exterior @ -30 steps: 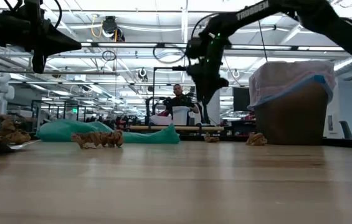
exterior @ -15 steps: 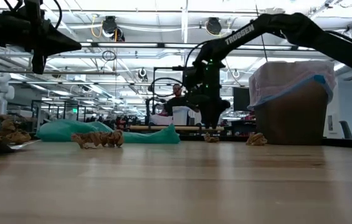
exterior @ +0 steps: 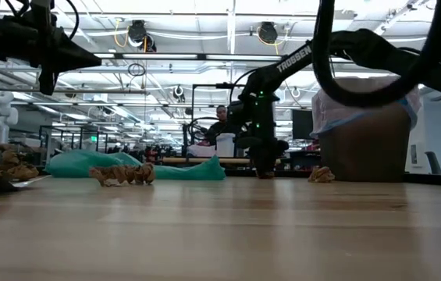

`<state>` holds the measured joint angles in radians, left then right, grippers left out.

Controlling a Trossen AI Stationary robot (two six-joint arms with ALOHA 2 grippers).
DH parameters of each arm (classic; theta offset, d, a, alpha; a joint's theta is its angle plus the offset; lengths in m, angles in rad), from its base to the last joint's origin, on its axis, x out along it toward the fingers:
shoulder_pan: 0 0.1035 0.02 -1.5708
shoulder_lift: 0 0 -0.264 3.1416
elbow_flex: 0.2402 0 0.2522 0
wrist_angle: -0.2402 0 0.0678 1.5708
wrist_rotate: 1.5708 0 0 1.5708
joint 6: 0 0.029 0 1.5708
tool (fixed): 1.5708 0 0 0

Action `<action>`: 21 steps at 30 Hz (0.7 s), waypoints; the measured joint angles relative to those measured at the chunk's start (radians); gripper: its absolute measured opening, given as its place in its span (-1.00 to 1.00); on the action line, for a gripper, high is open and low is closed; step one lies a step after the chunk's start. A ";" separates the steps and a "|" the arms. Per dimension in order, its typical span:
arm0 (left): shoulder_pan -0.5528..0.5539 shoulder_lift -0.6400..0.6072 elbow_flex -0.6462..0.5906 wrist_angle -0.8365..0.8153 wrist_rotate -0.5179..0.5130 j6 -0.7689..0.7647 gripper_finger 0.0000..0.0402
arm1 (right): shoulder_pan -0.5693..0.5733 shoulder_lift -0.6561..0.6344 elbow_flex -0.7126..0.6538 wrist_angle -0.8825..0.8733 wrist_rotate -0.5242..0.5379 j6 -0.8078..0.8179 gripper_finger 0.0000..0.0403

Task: Place trash/remove bag and relplace
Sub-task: Put the brown paper into the black trash bin

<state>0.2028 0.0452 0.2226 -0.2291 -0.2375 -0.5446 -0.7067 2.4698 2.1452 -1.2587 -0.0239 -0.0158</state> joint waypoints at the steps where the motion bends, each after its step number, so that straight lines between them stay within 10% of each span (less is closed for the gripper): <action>1: 0.000 0.000 0.000 0.000 0.000 0.000 -1.00 | 0.001 0.002 0.001 0.005 0.000 -0.001 -0.17; 7: 0.000 0.000 0.000 0.001 0.000 0.000 -1.00 | 0.000 0.002 0.002 0.003 -0.003 -0.032 -0.92; 21: 0.000 0.000 0.000 0.003 -0.001 0.000 -1.00 | 0.044 -0.305 0.203 -0.207 -0.079 -0.031 -1.00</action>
<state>0.2024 0.0456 0.2226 -0.2264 -0.2382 -0.5441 -0.6631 2.1645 2.3483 -1.4654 -0.1032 -0.0464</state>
